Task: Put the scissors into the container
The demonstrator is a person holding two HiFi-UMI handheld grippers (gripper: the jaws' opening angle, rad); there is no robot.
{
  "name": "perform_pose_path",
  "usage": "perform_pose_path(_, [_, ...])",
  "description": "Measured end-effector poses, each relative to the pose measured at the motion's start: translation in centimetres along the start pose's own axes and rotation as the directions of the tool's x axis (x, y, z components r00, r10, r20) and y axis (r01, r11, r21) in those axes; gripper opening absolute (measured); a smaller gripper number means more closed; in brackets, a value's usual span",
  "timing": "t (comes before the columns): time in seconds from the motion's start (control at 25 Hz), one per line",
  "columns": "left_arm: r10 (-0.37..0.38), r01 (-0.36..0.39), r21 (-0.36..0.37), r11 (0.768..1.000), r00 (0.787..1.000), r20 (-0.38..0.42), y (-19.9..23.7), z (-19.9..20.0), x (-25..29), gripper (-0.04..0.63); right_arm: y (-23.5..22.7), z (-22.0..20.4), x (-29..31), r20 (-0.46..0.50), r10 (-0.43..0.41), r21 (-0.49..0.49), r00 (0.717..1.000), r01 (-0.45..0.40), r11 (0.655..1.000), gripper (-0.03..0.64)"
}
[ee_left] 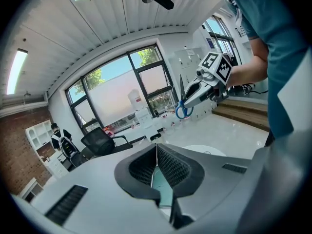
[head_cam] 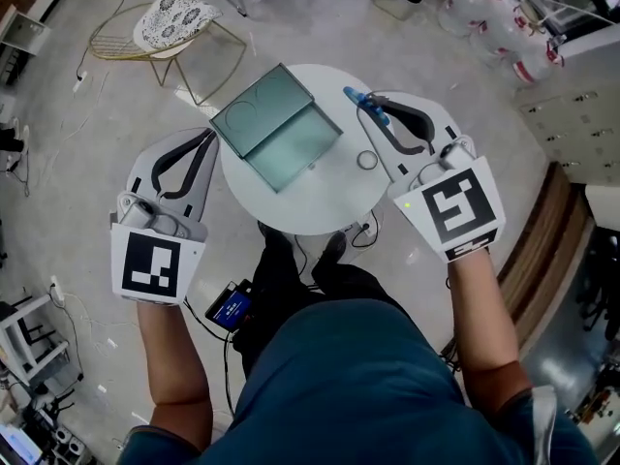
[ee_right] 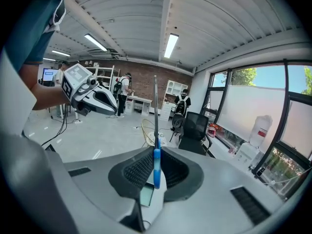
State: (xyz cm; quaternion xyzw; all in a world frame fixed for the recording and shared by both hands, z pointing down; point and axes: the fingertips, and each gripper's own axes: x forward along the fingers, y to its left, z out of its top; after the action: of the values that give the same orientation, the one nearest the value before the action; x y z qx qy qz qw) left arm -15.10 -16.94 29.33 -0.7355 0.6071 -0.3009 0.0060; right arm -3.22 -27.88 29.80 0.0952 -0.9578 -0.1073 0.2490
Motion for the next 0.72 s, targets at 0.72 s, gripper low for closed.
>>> perform_pose_path(0.72, [-0.074,0.071,-0.077,0.995,0.996,-0.044,0.2,-8.7,5.0,0.021,4.2,-7.5,10.8,-0.132,0.114,0.058,0.985,-0.107,0.993,0.063])
